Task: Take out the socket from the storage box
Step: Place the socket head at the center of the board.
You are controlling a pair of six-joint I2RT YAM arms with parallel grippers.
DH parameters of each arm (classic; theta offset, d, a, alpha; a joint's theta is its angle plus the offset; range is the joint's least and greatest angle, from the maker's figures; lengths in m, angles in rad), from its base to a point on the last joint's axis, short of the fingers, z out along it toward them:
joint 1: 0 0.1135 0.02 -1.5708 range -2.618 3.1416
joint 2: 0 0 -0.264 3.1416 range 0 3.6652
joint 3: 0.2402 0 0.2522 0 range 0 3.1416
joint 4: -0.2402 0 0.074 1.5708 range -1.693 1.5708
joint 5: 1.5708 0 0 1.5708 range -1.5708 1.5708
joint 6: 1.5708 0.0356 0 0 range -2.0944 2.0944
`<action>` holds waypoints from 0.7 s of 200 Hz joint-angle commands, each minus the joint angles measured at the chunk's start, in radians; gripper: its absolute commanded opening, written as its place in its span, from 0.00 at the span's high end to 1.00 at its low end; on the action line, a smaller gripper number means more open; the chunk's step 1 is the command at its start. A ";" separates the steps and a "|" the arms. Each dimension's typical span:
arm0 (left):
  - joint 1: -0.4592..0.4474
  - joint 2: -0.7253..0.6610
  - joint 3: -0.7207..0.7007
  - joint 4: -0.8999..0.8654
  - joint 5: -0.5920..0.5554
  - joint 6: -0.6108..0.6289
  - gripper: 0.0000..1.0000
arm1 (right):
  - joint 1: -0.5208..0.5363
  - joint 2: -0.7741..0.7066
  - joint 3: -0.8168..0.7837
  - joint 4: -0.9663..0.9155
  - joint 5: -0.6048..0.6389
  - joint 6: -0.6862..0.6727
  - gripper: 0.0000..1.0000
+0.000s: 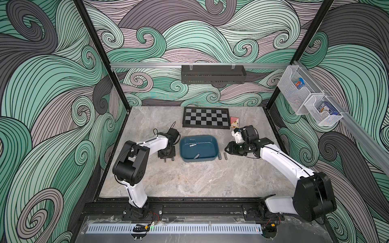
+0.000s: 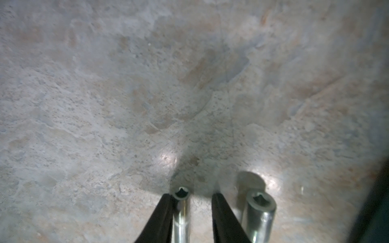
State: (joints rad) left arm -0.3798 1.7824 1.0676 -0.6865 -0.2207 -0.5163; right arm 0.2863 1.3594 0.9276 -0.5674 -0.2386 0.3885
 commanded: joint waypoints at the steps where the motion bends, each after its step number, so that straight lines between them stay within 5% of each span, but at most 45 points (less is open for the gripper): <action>1: 0.006 0.022 0.002 -0.016 0.021 0.002 0.65 | -0.005 -0.016 -0.010 0.002 -0.003 0.004 0.56; 53: 0.006 0.009 0.000 -0.020 0.020 -0.001 0.65 | -0.005 -0.022 -0.011 0.001 0.000 0.002 0.56; 74: 0.005 -0.008 0.019 -0.044 0.022 -0.002 0.53 | -0.006 -0.022 -0.012 0.001 0.000 0.001 0.56; 140: 0.009 -0.226 0.123 -0.165 0.004 0.025 0.46 | -0.007 -0.010 -0.011 0.002 0.003 0.001 0.56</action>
State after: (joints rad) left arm -0.3771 1.6310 1.1152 -0.7769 -0.2127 -0.5091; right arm 0.2855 1.3594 0.9260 -0.5671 -0.2379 0.3882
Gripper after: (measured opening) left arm 0.542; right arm 0.439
